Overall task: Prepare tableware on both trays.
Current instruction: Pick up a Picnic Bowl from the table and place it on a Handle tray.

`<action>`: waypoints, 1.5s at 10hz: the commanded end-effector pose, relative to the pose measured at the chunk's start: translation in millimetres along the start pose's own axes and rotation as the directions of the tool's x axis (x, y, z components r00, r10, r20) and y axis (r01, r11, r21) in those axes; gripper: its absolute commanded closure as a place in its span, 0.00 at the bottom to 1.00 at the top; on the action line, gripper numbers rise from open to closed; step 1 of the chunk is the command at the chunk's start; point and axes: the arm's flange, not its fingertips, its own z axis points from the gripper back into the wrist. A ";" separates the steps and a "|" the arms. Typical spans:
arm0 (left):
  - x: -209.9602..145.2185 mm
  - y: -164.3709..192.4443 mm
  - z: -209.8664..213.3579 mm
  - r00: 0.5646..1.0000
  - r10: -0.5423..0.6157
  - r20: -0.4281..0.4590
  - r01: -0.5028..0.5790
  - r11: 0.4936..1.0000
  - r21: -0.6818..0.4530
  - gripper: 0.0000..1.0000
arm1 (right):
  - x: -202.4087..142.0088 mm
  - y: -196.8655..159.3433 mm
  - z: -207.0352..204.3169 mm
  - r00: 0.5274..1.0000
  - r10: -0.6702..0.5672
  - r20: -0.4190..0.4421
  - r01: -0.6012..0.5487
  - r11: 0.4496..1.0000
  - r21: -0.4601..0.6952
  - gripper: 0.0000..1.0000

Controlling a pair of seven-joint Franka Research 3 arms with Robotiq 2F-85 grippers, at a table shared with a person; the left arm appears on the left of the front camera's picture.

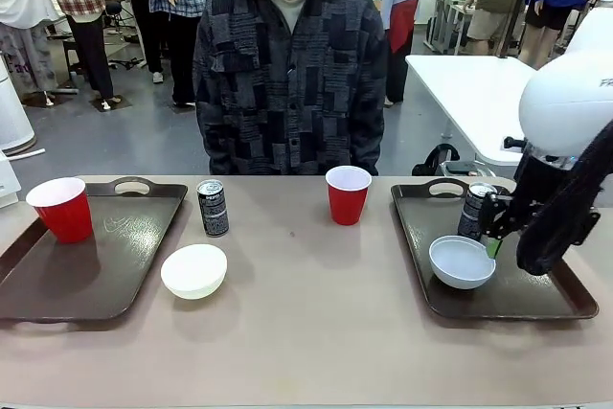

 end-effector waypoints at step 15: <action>0.0 0.0 0.0 1.000 0.000 0.000 0.000 1.000 0.000 0.00 | -36.6 0.1 32.3 0.999 0.050 0.002 -0.050 0.998 -0.035 0.00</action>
